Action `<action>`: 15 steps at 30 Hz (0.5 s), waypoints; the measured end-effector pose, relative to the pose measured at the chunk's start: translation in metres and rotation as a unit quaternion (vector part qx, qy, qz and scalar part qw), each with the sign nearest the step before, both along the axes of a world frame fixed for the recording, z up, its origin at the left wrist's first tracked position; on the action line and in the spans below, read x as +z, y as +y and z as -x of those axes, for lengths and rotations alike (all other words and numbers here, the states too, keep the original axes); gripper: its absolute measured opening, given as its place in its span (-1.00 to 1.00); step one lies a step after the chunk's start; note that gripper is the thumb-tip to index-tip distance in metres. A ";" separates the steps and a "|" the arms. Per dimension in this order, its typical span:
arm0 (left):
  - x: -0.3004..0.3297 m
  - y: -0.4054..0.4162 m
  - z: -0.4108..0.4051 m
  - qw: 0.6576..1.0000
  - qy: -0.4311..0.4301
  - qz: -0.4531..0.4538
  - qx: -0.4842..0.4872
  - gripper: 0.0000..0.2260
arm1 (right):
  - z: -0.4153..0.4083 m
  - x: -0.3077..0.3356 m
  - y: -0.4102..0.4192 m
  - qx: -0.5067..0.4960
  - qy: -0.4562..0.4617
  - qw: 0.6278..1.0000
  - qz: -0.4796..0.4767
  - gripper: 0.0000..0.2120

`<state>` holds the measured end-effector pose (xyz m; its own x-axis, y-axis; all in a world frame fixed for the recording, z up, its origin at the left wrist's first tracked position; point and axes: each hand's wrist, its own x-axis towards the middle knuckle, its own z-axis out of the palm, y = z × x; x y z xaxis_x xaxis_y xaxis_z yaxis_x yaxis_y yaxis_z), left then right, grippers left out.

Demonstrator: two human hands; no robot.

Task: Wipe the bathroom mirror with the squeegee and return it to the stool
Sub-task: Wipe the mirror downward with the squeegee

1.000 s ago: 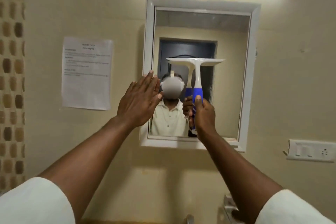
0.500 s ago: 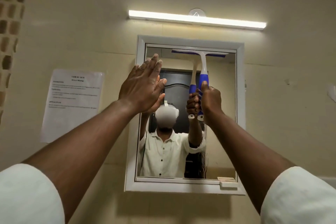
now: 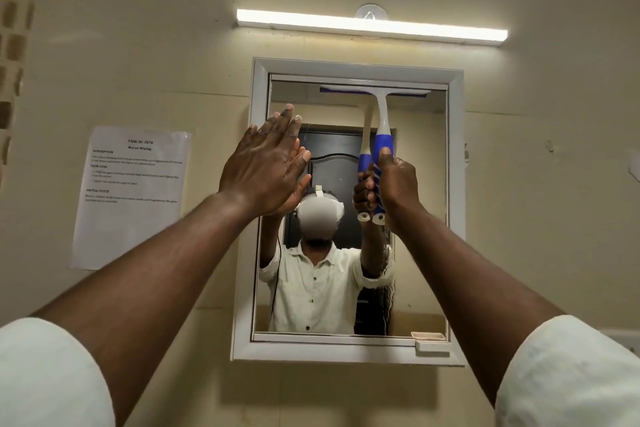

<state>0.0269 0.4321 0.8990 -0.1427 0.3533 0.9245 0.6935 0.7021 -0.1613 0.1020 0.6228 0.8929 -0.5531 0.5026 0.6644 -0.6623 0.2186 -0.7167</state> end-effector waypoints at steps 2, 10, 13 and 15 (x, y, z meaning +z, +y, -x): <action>-0.004 0.001 0.000 1.000 -0.002 0.006 0.002 -0.39 | 0.000 -0.004 0.000 -0.002 -0.006 1.000 -0.001 -0.59; -0.029 0.003 -0.004 0.999 -0.029 0.015 0.000 -0.38 | -0.005 -0.035 -0.001 0.031 -0.041 0.999 0.006 -0.67; -0.041 0.002 -0.007 0.999 -0.043 0.018 -0.004 -0.39 | -0.009 -0.051 -0.004 0.023 -0.051 0.998 0.010 -0.68; -0.049 0.000 -0.007 0.999 -0.050 0.019 -0.005 -0.40 | -0.011 -0.061 -0.006 0.017 -0.050 0.999 0.008 -0.67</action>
<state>0.0343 0.4326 0.8505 -0.2308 0.3893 0.8918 0.7143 0.6901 -0.1163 0.1133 0.6172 0.8317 -0.6334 0.4927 0.5967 -0.5942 0.1843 -0.7829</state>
